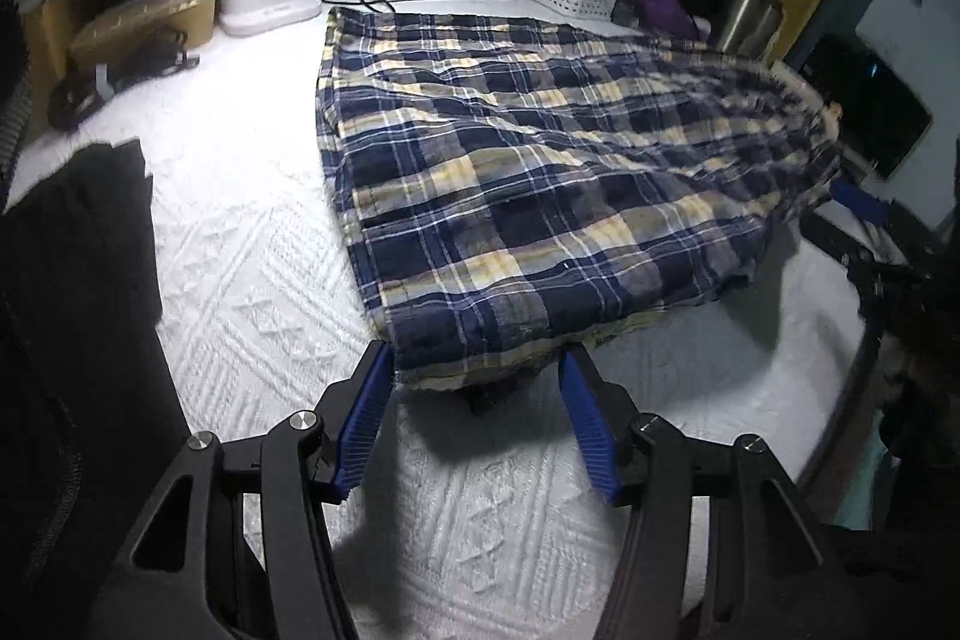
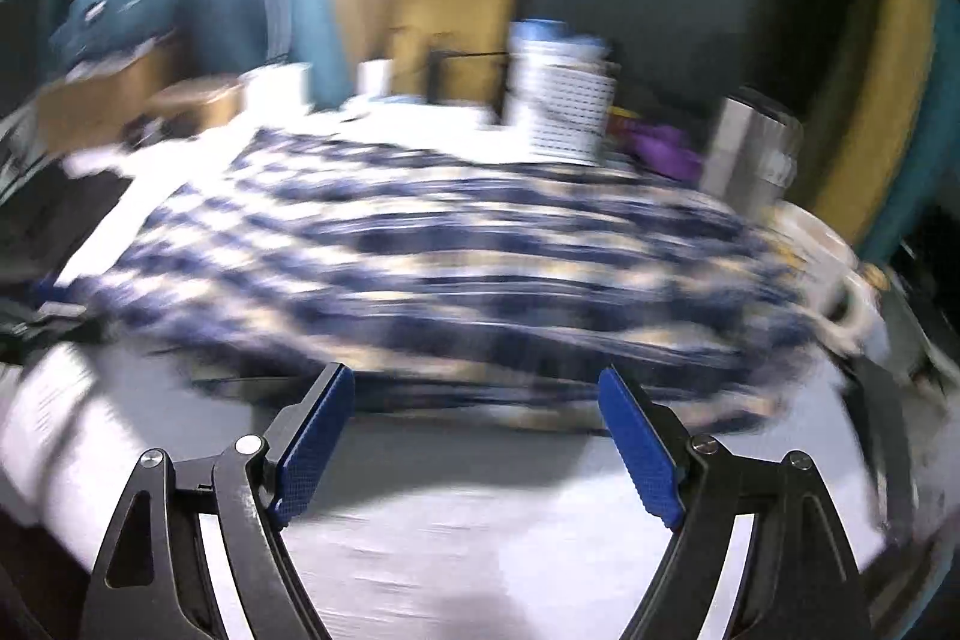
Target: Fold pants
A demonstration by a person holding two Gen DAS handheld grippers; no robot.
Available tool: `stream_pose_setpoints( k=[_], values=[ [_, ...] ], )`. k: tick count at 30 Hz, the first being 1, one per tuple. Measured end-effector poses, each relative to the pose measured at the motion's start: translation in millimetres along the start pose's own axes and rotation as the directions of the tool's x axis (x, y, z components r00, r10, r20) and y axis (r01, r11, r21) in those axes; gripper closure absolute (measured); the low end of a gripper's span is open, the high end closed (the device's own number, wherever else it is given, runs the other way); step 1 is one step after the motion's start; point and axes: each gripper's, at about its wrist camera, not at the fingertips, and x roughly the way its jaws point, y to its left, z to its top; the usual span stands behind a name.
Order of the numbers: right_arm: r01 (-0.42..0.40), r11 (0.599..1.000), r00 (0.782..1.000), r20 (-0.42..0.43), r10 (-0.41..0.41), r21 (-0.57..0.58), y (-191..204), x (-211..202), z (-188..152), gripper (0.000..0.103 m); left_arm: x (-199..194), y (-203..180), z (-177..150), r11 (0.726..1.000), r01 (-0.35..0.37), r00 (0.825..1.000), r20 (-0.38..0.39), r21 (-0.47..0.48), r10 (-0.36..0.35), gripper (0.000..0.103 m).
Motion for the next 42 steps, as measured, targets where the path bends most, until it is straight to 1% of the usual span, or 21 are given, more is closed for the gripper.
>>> stream_pose_setpoints(
  k=[3,5,9,11,12,13,14,18,20,22,23,24,27,29,31,33,36,38,39,41,42],
  values=[
    [-0.056,0.995,0.998,0.006,0.057,-0.087,36.2,3.7,5.8,0.019,-1.8,2.8,0.2,1.0,-0.007,1.0,0.0,-0.003,0.007,0.047],
    [-0.086,0.983,0.996,0.014,0.089,-0.164,62.0,5.1,10.9,0.019,-6.1,8.9,-0.1,1.0,-0.012,1.0,0.004,-0.015,0.012,0.047],
    [-0.141,0.944,0.988,0.013,0.151,-0.299,105.3,7.8,19.3,0.019,-15.3,28.3,-2.9,0.998,-0.041,0.999,0.011,-0.051,0.041,0.047],
    [-0.168,0.927,0.983,0.016,0.184,-0.336,118.2,7.9,23.8,0.019,-19.0,37.1,-5.5,0.996,-0.056,0.998,0.012,-0.066,0.056,0.047],
    [-0.18,0.918,0.98,0.015,0.198,-0.354,124.8,8.5,26.1,0.022,-20.7,41.5,-7.2,0.995,-0.059,0.998,0.013,-0.075,0.06,0.047],
    [-0.196,0.904,0.977,0.009,0.215,-0.379,133.5,10.2,28.6,0.033,-22.4,45.6,-9.2,0.995,-0.062,0.998,0.013,-0.083,0.064,0.047],
    [-0.21,0.894,0.974,-0.006,0.226,-0.395,140.1,12.6,30.4,0.037,-23.6,48.6,-10.5,0.994,-0.067,0.998,0.013,-0.088,0.068,0.047],
    [-0.273,0.857,0.958,-0.048,0.281,-0.437,164.3,19.9,32.4,0.04,-27.7,61.7,-13.9,0.989,-0.093,0.995,0.014,-0.114,0.095,0.047],
    [-0.306,0.836,0.949,-0.079,0.304,-0.456,175.2,25.6,31.1,0.051,-31.0,69.2,-14.4,0.986,-0.091,0.995,0.02,-0.137,0.095,0.047],
    [-0.345,0.824,0.937,-0.112,0.331,-0.45,180.3,32.0,31.6,0.08,-33.7,72.2,-14.0,0.985,-0.099,0.994,0.023,-0.142,0.103,0.047],
    [-0.364,0.821,0.93,-0.124,0.346,-0.44,180.4,34.5,32.4,0.087,-34.0,72.4,-13.3,0.985,-0.101,0.994,0.024,-0.141,0.105,0.047],
    [-0.378,0.822,0.925,-0.132,0.357,-0.425,179.4,37.1,33.9,0.09,-34.6,72.4,-12.6,0.985,-0.099,0.994,0.024,-0.141,0.103,0.047],
    [-0.397,0.845,0.917,-0.134,0.375,-0.358,167.7,42.6,42.9,0.096,-35.0,67.3,-9.3,0.988,-0.077,0.996,0.027,-0.132,0.082,0.047],
    [-0.404,0.867,0.915,-0.12,0.386,-0.292,152.0,45.3,52.5,0.096,-34.4,62.3,-6.7,0.991,-0.054,0.998,0.027,-0.122,0.057,0.047],
    [-0.402,0.886,0.916,-0.104,0.388,-0.23,135.3,50.2,62.0,0.098,-31.9,53.1,-3.5,0.994,-0.014,1.0,0.025,-0.106,0.017,0.047],
    [-0.397,0.899,0.918,-0.092,0.387,-0.183,121.3,56.0,68.2,0.099,-27.1,41.5,-0.7,0.996,0.028,0.999,0.02,-0.082,-0.027,0.047],
    [-0.397,0.908,0.917,-0.082,0.39,-0.131,106.1,61.6,72.3,0.099,-15.0,27.7,1.2,0.996,0.062,0.998,-0.01,-0.062,-0.062,0.047],
    [-0.404,0.909,0.914,-0.076,0.398,-0.1,97.3,65.0,74.6,0.099,-5.9,20.3,1.5,0.996,0.068,0.997,-0.029,-0.06,-0.07,0.047],
    [-0.408,0.909,0.913,-0.073,0.402,-0.089,94.4,65.9,75.3,0.099,-3.2,15.0,2.5,0.997,0.062,0.998,-0.017,-0.049,-0.063,0.047],
    [-0.41,0.909,0.912,-0.065,0.405,-0.078,90.5,65.9,76.6,0.099,0.8,5.2,4.3,0.998,0.058,0.998,-0.018,-0.012,-0.058,0.047],
    [-0.41,0.909,0.912,-0.061,0.407,-0.074,89.5,65.4,77.3,0.099,2.7,-2.5,5.0,0.999,0.041,0.999,-0.01,0.025,-0.04,0.048]
  ],
)
